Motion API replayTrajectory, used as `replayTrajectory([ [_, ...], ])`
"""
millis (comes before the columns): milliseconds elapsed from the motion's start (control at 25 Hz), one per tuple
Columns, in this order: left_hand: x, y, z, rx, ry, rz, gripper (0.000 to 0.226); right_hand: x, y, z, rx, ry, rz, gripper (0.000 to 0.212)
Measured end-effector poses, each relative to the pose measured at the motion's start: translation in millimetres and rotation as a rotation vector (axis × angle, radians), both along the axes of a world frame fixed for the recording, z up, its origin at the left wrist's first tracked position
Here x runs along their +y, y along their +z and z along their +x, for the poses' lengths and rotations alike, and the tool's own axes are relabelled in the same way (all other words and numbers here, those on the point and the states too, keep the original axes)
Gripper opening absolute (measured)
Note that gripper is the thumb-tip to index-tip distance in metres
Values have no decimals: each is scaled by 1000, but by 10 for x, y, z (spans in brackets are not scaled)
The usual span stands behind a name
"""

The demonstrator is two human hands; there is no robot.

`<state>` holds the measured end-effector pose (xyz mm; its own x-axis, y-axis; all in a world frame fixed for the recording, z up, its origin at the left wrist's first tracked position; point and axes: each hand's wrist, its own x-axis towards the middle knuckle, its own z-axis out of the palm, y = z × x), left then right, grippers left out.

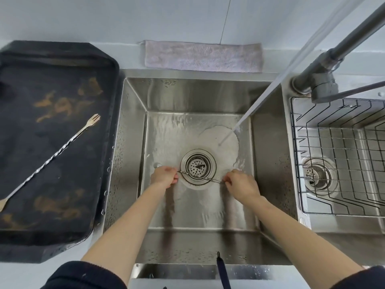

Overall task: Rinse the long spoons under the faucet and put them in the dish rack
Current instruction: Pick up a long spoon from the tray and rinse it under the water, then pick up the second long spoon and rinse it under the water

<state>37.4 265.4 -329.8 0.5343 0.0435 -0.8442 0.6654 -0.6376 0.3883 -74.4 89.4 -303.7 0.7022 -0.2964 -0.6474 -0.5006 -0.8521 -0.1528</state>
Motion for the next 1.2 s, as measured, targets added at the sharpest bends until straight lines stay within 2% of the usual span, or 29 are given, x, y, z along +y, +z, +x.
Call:
replayTrajectory([
  [200, 60, 164, -3, -130, -265, -6, 16, 59, 229, 24, -69, 11, 20, 38],
  [320, 114, 453, -26, -196, -485, 41, 33, 111, 399, 21, -103, 41, 36, 45],
  [400, 147, 656, -24, -271, -560, 90, 43, 153, 523, 39, -111, 47, 63, 51],
  [920, 681, 1781, 43, -716, -655, 168, 41, 717, 1395, 294, -323, 277, -49, 58],
  [1200, 1257, 1909, 209, -758, -626, 284, 44, 1179, 1577, 556, -400, 387, -30, 52],
])
